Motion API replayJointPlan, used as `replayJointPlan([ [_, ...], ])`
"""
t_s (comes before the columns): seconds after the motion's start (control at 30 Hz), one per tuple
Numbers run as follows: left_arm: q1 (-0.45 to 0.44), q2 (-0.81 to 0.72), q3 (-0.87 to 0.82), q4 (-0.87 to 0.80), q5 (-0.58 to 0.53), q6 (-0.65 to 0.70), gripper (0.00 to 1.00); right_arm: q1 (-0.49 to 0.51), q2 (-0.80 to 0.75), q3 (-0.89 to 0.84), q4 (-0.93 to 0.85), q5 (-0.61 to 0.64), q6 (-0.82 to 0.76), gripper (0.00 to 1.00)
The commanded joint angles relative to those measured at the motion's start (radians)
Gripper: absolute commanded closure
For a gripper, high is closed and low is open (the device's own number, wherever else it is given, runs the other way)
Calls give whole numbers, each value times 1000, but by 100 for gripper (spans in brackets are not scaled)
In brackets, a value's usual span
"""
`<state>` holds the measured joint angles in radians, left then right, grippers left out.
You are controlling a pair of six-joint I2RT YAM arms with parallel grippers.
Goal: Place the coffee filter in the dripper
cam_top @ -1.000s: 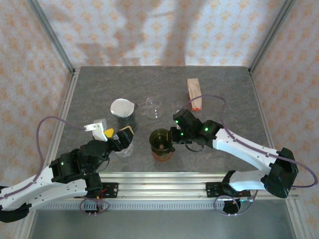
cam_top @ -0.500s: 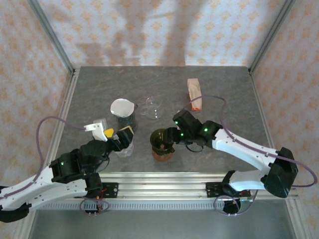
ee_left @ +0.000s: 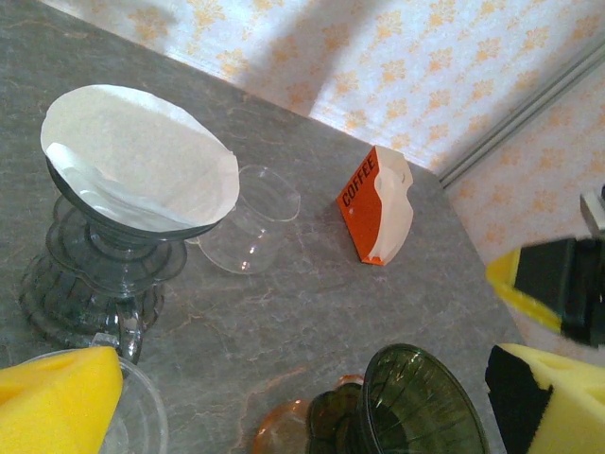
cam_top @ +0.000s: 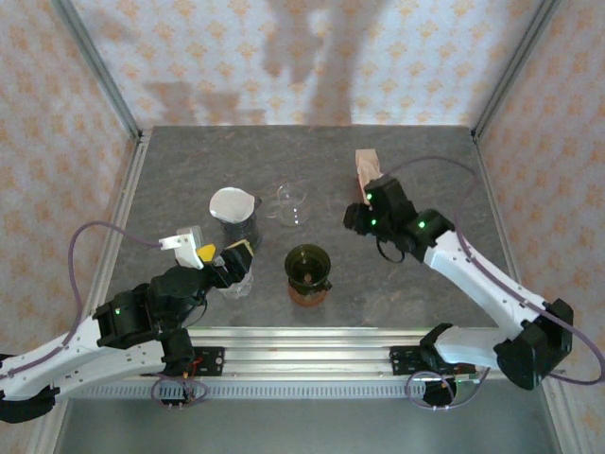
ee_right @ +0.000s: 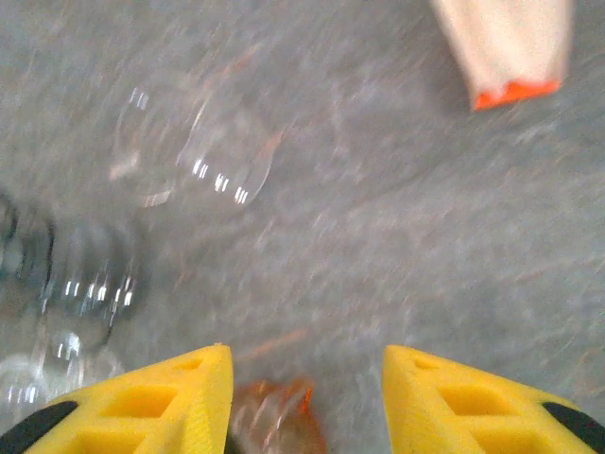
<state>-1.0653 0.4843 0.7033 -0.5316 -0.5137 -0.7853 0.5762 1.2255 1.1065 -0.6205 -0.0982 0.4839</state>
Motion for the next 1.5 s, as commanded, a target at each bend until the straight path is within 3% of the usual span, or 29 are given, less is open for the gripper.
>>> replayJointPlan([
  [0.0, -4, 16, -7, 14, -16, 5, 0, -77, 93, 76, 6, 114, -122, 57],
  [0.13, -4, 24, 1, 5, -8, 8, 0, -140, 217, 177, 13, 196, -207, 63],
  [0.3, -5, 28, 2, 5, -7, 12, 0, -211, 379, 328, -19, 187, -250, 69],
  [0.67, -4, 57, 21, 0, -25, 39, 0, -233, 614, 512, -24, 158, -300, 71],
  [1.47, -4, 94, 18, 24, -47, 57, 0, -269, 750, 612, 1, 71, -286, 76],
])
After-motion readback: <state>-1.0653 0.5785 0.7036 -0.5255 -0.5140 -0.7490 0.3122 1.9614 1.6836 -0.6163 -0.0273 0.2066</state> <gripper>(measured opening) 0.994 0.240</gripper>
